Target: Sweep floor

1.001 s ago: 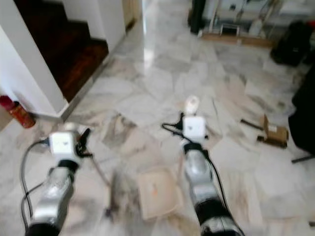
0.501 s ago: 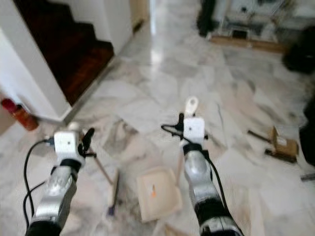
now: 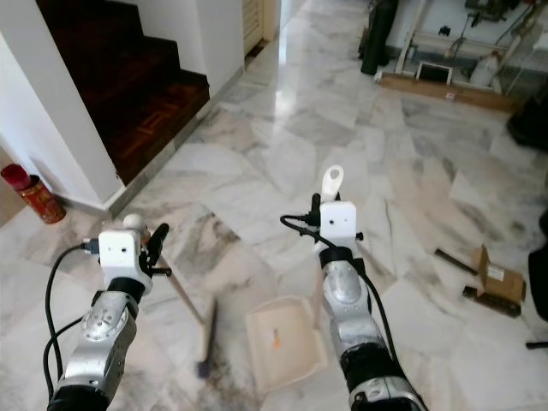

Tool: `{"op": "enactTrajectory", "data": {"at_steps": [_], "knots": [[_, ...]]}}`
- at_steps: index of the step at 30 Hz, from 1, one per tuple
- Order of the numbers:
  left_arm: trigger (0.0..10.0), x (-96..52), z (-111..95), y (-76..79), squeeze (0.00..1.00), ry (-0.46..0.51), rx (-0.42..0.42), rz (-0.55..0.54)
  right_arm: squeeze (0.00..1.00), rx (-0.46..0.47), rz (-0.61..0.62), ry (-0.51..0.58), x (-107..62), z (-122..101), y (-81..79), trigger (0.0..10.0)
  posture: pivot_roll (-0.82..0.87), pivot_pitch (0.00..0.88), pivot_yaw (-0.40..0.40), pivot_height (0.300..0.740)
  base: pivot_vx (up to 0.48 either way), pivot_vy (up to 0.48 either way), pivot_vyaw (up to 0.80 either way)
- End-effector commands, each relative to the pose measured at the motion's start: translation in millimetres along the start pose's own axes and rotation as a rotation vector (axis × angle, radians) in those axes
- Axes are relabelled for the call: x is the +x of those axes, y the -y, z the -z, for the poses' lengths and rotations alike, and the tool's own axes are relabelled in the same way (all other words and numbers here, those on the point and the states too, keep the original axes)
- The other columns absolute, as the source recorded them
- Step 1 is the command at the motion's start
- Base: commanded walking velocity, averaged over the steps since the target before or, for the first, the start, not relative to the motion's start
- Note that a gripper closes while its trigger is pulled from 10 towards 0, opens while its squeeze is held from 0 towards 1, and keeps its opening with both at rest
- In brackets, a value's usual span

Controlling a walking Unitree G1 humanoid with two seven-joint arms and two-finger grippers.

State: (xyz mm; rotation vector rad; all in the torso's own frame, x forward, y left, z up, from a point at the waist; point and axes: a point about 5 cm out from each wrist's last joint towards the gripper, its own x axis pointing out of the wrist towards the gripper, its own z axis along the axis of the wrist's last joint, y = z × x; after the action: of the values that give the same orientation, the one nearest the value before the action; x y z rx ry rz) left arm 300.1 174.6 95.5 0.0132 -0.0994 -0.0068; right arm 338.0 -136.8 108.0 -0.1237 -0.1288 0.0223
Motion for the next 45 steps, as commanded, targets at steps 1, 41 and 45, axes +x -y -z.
{"op": "enactTrajectory", "data": {"at_steps": [1, 41, 45], "knots": [[10.0, 2.6, -7.5, -5.0, 0.0, 0.032, 0.032, -0.007, 0.0, 0.023, -0.012, 0.047, 4.6, -11.1, -5.9, 10.0, 0.04, 0.09, -0.028, 0.74, 0.315, 0.0, 0.0], [10.0, 3.0, -7.2, -4.2, 0.0, 0.034, 0.037, -0.001, 0.0, 0.038, -0.047, 0.036, 4.3, -9.3, -11.5, 10.0, 0.04, 0.069, -0.023, 0.74, 0.315, 0.0, 0.0], [10.0, 3.4, -7.4, -3.9, 0.0, 0.034, 0.037, -0.002, 0.0, 0.039, -0.047, 0.038, 4.6, -9.7, -11.2, 10.0, 0.04, 0.074, -0.024, 0.74, 0.314, 0.0, 0.0]]}}
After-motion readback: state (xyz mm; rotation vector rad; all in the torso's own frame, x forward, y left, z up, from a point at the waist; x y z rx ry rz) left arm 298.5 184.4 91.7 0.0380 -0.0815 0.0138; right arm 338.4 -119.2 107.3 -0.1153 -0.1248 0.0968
